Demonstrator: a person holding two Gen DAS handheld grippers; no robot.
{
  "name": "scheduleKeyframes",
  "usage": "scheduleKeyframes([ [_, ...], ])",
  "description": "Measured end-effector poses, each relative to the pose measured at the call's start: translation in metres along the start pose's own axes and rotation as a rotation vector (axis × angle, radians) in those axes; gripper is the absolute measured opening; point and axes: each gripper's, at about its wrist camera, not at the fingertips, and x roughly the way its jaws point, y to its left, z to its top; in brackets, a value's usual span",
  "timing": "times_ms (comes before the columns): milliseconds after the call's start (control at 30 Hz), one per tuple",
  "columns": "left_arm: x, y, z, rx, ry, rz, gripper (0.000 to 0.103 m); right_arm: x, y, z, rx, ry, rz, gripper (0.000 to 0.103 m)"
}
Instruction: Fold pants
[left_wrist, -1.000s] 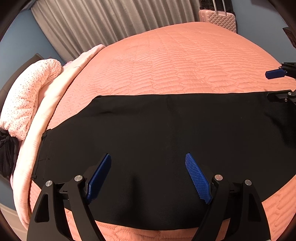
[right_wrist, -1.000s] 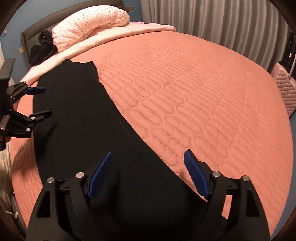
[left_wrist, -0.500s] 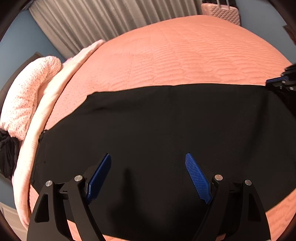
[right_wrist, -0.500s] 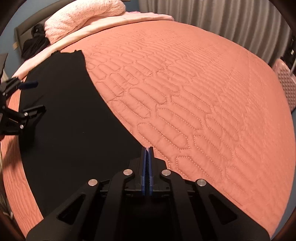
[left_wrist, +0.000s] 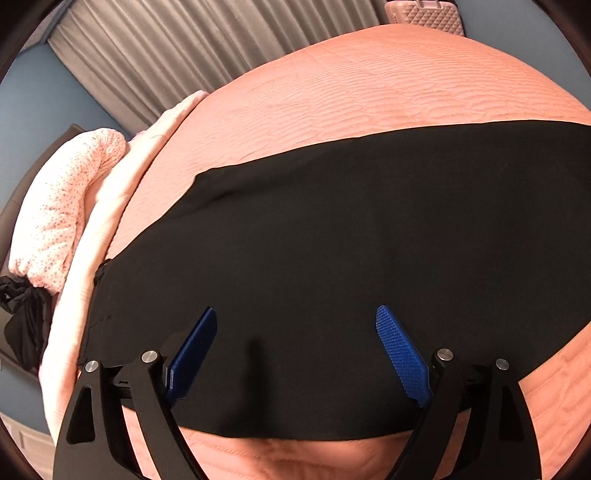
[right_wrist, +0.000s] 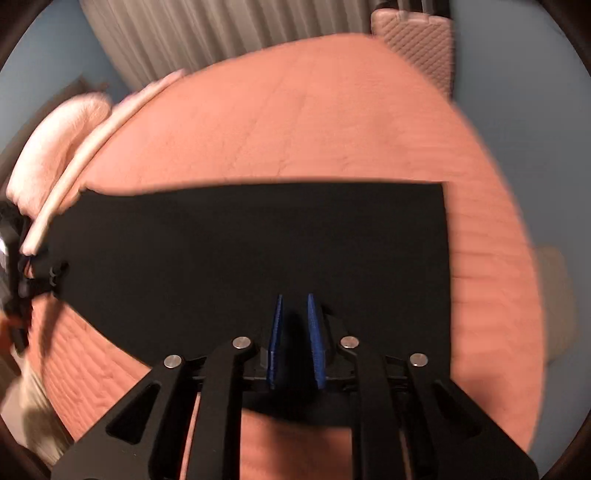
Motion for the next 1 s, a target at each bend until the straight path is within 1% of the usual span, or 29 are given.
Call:
scheduleKeyframes([
  [33, 0.000, 0.000, 0.000, 0.001, 0.004, 0.009, 0.087, -0.008, 0.005, -0.007, -0.048, -0.031, 0.034, 0.014],
  [67, 0.001, -0.001, 0.000, -0.001, 0.004, 0.013, 0.087, 0.000, 0.002, -0.013, -0.087, 0.014, -0.018, 0.013],
  [100, 0.001, -0.001, 0.000, -0.002, 0.006, 0.017, 0.087, 0.013, -0.013, -0.021, -0.082, 0.088, -0.101, 0.011],
  [133, 0.000, -0.003, 0.000, 0.000, 0.008, 0.025, 0.087, 0.006, -0.034, -0.023, 0.018, 0.053, -0.037, 0.012],
  [167, -0.001, -0.005, 0.001, 0.012, 0.012, 0.042, 0.087, -0.005, -0.050, -0.022, 0.136, 0.029, -0.066, 0.017],
  [200, -0.003, -0.006, 0.002, 0.024, 0.018, 0.055, 0.087, -0.014, -0.057, -0.020, 0.183, 0.011, -0.102, 0.017],
  [233, -0.005, -0.008, 0.002, 0.040, 0.026, 0.075, 0.086, -0.032, -0.060, -0.022, 0.237, -0.038, -0.104, 0.018],
  [267, -0.011, -0.010, 0.002, 0.053, 0.026, 0.097, 0.086, -0.044, -0.060, -0.026, 0.270, -0.073, -0.073, 0.030],
  [300, -0.016, -0.011, 0.002, 0.055, 0.020, 0.098, 0.086, -0.058, -0.060, -0.036, 0.307, -0.106, -0.051, 0.041],
  [333, -0.023, -0.011, 0.001, 0.052, 0.013, 0.086, 0.086, -0.065, -0.059, -0.044, 0.343, -0.126, -0.056, 0.067],
  [367, -0.032, -0.013, 0.000, 0.043, 0.005, 0.064, 0.086, -0.074, -0.061, -0.056, 0.409, -0.156, -0.052, 0.079],
  [400, -0.038, -0.014, -0.001, 0.034, 0.000, 0.050, 0.086, -0.078, -0.064, -0.068, 0.479, -0.191, -0.019, 0.079],
  [433, -0.046, -0.015, -0.003, 0.016, -0.002, 0.025, 0.086, -0.077, -0.065, -0.084, 0.556, -0.223, 0.073, 0.079],
  [467, -0.051, -0.017, -0.004, 0.003, -0.001, 0.002, 0.086, -0.072, -0.065, -0.094, 0.607, -0.232, 0.127, 0.079],
  [500, -0.058, -0.020, -0.005, -0.017, 0.005, -0.035, 0.086, -0.064, -0.064, -0.101, 0.650, -0.233, 0.144, 0.079],
  [567, -0.071, -0.028, -0.006, -0.036, 0.007, -0.081, 0.086, -0.041, -0.058, -0.114, 0.712, -0.234, 0.169, 0.077],
  [633, -0.086, -0.034, -0.008, -0.032, -0.010, -0.100, 0.086, -0.038, -0.055, -0.115, 0.718, -0.294, 0.141, 0.077],
  [700, -0.101, -0.039, -0.011, -0.016, -0.037, -0.108, 0.086, -0.034, -0.053, -0.112, 0.728, -0.313, 0.146, 0.077],
  [733, -0.106, -0.041, -0.011, -0.010, -0.045, -0.111, 0.086, -0.028, -0.054, -0.105, 0.741, -0.324, 0.154, 0.077],
  [833, -0.115, -0.046, -0.012, -0.014, -0.048, -0.130, 0.086, -0.019, -0.063, -0.090, 0.736, -0.327, 0.153, 0.077],
  [933, -0.117, -0.051, -0.010, -0.015, -0.041, -0.135, 0.086, -0.012, -0.060, -0.077, 0.716, -0.319, 0.094, 0.077],
  [1000, -0.120, -0.050, -0.007, -0.021, -0.045, -0.139, 0.086, -0.013, -0.066, -0.073, 0.740, -0.325, 0.079, 0.077],
])
